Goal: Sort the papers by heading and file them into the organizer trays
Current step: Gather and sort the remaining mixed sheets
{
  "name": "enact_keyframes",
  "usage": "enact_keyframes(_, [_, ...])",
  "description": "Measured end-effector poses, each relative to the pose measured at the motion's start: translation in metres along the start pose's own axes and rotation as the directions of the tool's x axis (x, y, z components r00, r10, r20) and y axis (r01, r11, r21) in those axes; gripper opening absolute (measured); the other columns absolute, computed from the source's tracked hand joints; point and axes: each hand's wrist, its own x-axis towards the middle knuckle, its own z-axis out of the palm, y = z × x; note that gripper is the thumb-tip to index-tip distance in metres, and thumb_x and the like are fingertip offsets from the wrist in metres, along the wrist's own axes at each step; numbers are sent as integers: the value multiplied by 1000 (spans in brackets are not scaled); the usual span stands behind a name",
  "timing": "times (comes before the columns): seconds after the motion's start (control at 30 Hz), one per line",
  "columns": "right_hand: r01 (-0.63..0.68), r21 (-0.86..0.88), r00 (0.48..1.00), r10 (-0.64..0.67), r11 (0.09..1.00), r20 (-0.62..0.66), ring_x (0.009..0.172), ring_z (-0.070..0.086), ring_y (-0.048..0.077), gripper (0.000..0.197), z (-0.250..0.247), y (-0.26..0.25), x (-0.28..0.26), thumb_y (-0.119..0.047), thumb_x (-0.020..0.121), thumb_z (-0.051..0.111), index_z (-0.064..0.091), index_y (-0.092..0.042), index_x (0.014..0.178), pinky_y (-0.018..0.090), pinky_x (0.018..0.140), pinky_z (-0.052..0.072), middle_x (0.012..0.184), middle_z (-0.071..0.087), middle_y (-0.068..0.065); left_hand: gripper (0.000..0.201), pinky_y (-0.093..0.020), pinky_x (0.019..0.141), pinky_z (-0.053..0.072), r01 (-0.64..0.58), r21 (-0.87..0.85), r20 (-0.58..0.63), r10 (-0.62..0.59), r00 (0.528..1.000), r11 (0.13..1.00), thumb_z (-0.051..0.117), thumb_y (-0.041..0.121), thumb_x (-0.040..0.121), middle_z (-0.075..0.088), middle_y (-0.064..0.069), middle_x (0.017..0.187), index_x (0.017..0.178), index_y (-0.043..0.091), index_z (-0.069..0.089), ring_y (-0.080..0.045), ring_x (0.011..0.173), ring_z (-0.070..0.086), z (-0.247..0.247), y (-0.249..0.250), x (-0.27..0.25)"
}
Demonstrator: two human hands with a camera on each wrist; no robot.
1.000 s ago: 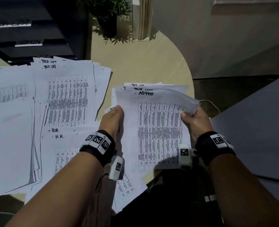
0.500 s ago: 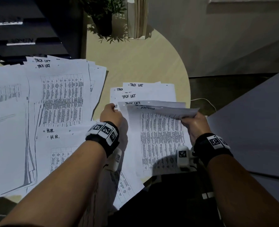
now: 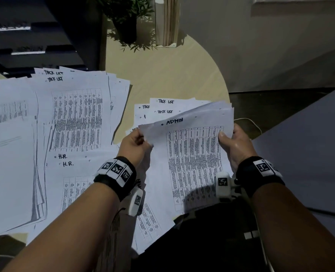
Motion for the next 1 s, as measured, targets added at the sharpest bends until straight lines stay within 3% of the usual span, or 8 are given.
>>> enact_keyframes(0.1, [17, -16, 998, -18, 1000, -66, 115, 64, 21, 37, -1, 3, 3, 4, 93, 55, 54, -27, 113, 46, 104, 47, 120, 69, 2, 22, -20, 70, 51, 55, -33, -19, -56, 998, 998, 57, -12, 90, 63, -5, 84, 96, 8, 64, -7, 66, 59, 0, 3, 10])
enact_keyframes(0.2, [27, -163, 986, -53, 986, -160, 115, 62, 17, 50, -2, 9, 5, 2, 92, 56, 49, -33, 128, 40, 99, 50, 126, 64, -3, 20, -26, 86, 51, 98, 48, -90, -93, 992, 994, 54, 6, 96, 69, 7, 97, 100, 24, 64, -8, 86, 63, 1, 0, 29])
enact_keyframes(0.27, [5, -264, 969, -70, 964, -239, 108, 64, 23, 41, -1, 12, 7, -2, 92, 57, 58, -22, 128, 40, 96, 51, 116, 67, 1, 25, -36, 98, 51, 136, 121, -104, -124, 987, 983, 52, 5, 94, 68, 6, 110, 111, 22, 61, -12, 105, 64, 3, -1, 36])
enact_keyframes(0.37, [-30, -257, 958, -45, 966, -282, 101, 66, 31, 34, 1, 15, 9, -3, 89, 58, 65, -27, 113, 44, 93, 53, 101, 69, 2, 30, -44, 103, 48, 180, 179, -78, -168, 983, 967, 55, 5, 90, 64, -3, 109, 119, 13, 59, -22, 107, 62, 11, -1, 37])
enact_keyframes(0.5, [-59, -142, 966, 20, 988, -258, 106, 64, 25, 36, -3, 14, 9, 3, 89, 58, 65, -32, 97, 46, 101, 49, 103, 69, -4, 17, -30, 86, 51, 122, 291, -41, -115, 993, 949, 58, 8, 87, 70, -6, 100, 102, 12, 66, -21, 92, 64, 21, 2, 28])
enact_keyframes(0.7, [22, 77, 992, -13, 997, -123, 102, 61, 12, 40, -6, -1, 2, 11, 92, 52, 63, -24, 107, 29, 96, 46, 103, 68, -8, 9, -15, 54, 39, 13, 222, -49, -2, 999, 975, 56, 9, 94, 49, -5, 74, 92, 18, 54, -16, 62, 46, 13, 2, 23])
enact_keyframes(0.87, [31, 130, 999, -25, 991, -47, 115, 58, 18, 44, -9, -5, 3, 14, 92, 49, 62, -23, 111, 31, 102, 45, 116, 66, 0, 27, -28, 71, 46, -10, 111, -44, 15, 999, 994, 65, 1, 89, 53, -11, 75, 85, 25, 57, -19, 69, 50, 5, 4, 19])
enact_keyframes(1.0, [46, 173, 998, -37, 984, -55, 118, 56, 21, 47, -11, -4, 5, 17, 90, 50, 62, -23, 113, 34, 104, 44, 121, 63, 5, 28, -18, 66, 53, 14, -32, 1, -14, 1000, 999, 67, -8, 85, 73, 3, 83, 92, 19, 61, -5, 72, 68, 4, 9, 13])
